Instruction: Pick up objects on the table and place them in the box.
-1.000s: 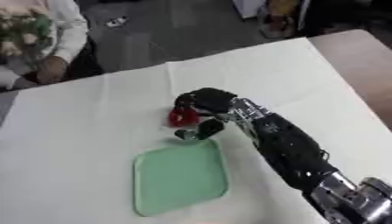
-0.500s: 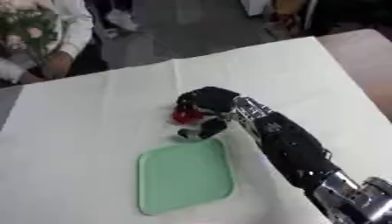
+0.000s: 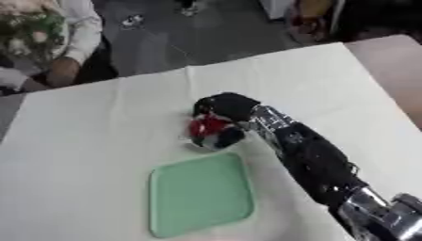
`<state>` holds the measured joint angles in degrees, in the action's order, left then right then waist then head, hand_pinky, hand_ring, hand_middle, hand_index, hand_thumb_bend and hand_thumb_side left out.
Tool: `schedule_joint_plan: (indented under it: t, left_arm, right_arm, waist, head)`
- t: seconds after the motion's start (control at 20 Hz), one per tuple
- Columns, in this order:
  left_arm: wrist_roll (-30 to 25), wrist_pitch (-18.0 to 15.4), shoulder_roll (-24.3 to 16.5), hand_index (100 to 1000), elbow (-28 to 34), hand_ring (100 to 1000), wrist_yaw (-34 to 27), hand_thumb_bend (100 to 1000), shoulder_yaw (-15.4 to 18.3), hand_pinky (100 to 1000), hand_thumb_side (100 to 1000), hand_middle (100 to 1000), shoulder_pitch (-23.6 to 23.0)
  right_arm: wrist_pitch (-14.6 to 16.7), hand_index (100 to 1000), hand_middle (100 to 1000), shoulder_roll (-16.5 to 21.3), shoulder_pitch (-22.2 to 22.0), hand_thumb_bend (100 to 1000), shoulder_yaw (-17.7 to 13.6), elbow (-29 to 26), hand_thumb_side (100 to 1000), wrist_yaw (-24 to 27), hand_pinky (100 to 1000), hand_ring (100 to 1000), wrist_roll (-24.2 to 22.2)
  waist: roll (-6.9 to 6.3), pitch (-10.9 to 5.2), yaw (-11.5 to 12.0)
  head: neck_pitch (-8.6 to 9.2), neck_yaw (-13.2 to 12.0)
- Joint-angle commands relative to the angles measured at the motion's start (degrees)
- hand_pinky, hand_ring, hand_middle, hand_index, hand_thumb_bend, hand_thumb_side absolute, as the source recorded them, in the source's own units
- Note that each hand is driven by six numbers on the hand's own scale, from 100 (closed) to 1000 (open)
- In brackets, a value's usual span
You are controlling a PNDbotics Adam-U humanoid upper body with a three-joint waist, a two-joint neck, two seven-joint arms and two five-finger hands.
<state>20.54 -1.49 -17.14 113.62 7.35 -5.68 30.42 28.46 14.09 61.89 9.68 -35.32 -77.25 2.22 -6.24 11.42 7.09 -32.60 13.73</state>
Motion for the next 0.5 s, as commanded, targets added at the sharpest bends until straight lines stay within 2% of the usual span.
schedule_joint_plan:
  t: [0.05, 0.1, 0.15, 0.2, 0.25, 0.3, 0.35, 0.4, 0.45, 0.5]
  left_arm:
    - [-0.2, -0.3, -0.5, 738, 1.0, 531, -0.2, 531, 0.1, 352, 682, 618, 1.2]
    - [-0.2, -0.3, -0.5, 738, 1.0, 531, -0.2, 531, 0.1, 352, 682, 618, 1.3]
    - [-0.2, -0.3, -0.5, 738, 1.0, 532, -0.2, 531, 0.1, 353, 682, 618, 1.3]
    - [-0.2, -0.3, -0.5, 738, 1.0, 532, -0.2, 531, 0.1, 353, 682, 618, 1.3]
    - [-0.2, -0.3, -0.5, 738, 1.0, 532, -0.2, 531, 0.1, 353, 682, 618, 1.3]
    - [-0.2, -0.3, -0.6, 738, 1.0, 532, -0.2, 530, 0.1, 353, 682, 618, 1.3]
    - [-0.2, -0.3, -0.6, 738, 1.0, 532, -0.2, 531, 0.1, 353, 682, 618, 1.3]
    - [-0.2, -0.3, -0.6, 738, 1.0, 532, -0.1, 531, 0.1, 353, 682, 618, 1.3]
    - [-0.1, -0.3, -0.6, 738, 1.0, 532, -0.1, 531, 0.2, 352, 682, 618, 1.2]
    - [-0.1, -0.3, -0.7, 738, 1.0, 532, -0.1, 530, 0.2, 352, 682, 618, 1.2]
  right_arm:
    - [-0.1, 585, 576, 0.3, 0.9, 380, -0.7, 0.0, 725, 2.4, 207, 473, -1.5]
    - [0.0, 599, 590, 0.3, 0.8, 382, -0.7, 0.0, 731, 3.1, 225, 487, -1.9]
    - [0.1, 421, 420, 0.3, 0.7, 339, -0.7, -0.2, 663, 3.8, 100, 308, -2.1]
    - [0.2, 439, 440, 0.3, 0.5, 344, -0.6, -0.3, 669, 4.5, 100, 328, -2.1]
    - [0.3, 314, 305, 0.4, 0.4, 298, -0.6, -0.4, 608, 4.9, 100, 197, -2.1]
    - [0.3, 269, 254, 0.4, 0.2, 273, -0.5, -0.6, 566, 5.4, 100, 144, -1.8]
    - [0.4, 193, 165, 0.5, 0.0, 214, -0.5, -0.7, 482, 5.9, 100, 100, -1.5]
    - [0.8, 162, 103, 0.4, -0.3, 200, -0.7, -0.8, 432, 6.8, 100, 100, -0.9]
    - [1.4, 129, 100, 0.4, -0.5, 193, -0.7, -0.9, 372, 7.9, 100, 100, -0.1]
    - [2.2, 104, 100, 0.5, -0.7, 205, -0.7, -1.2, 351, 8.9, 100, 100, 1.1]
  waist:
    - [0.21, -0.77, 0.2]
    - [0.22, -0.79, 0.2]
    - [0.24, -0.81, 0.2]
    - [0.26, -0.84, 0.2]
    - [0.27, -0.86, 0.1]
    - [0.27, -0.87, 0.1]
    - [0.27, -0.88, 0.1]
    - [0.26, -0.89, 0.1]
    - [0.24, -0.89, 0.0]
    - [0.23, -0.89, 0.0]
  head:
    - [0.55, 0.6]
    - [0.53, 0.6]
    - [0.49, 0.6]
    - [0.45, 0.6]
    - [0.43, 0.6]
    - [0.41, 0.6]
    - [0.40, 0.6]
    - [0.38, 0.6]
    - [0.37, 0.6]
    - [0.34, 0.6]
